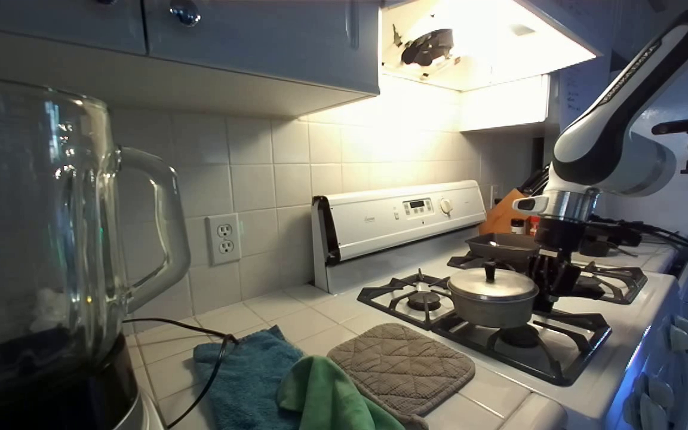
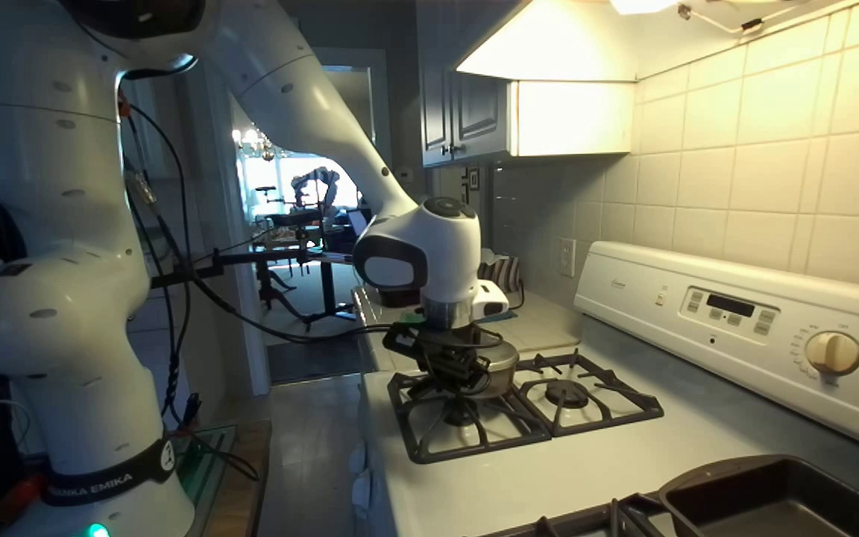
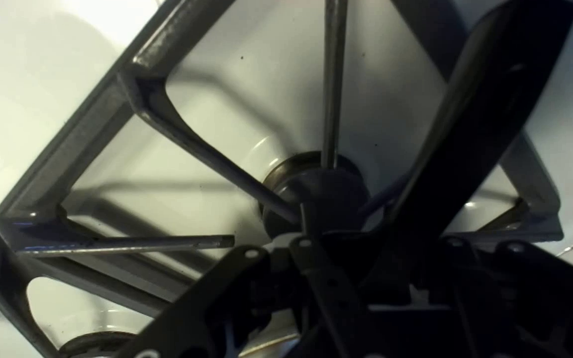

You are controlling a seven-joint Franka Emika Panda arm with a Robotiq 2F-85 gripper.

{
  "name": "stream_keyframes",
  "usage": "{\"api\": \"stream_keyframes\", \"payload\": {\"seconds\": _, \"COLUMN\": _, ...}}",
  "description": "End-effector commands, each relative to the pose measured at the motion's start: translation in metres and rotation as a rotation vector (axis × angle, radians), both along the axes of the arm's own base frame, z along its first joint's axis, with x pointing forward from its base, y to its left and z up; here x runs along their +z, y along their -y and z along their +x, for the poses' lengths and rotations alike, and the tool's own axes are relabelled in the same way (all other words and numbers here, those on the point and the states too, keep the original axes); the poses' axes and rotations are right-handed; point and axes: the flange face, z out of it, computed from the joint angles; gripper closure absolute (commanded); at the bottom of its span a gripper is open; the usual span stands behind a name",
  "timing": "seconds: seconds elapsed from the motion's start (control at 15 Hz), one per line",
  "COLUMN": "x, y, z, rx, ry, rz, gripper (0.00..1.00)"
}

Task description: Pick up the pot from the stove and put it on the counter

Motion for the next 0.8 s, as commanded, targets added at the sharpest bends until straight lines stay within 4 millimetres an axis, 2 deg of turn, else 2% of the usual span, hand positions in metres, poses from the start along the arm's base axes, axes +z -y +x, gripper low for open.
{"api": "stream_keyframes", "payload": {"seconds": 0.0, "x": 0.003, "y": -0.003, "z": 0.016, "rx": 0.036, "ry": -0.016, "rz": 0.022, "gripper": 0.87}}
{"api": "stream_keyframes", "payload": {"seconds": 0.73, "x": 0.005, "y": -0.011, "z": 0.035, "rx": 0.125, "ry": 0.003, "rz": 0.049, "gripper": 0.87}}
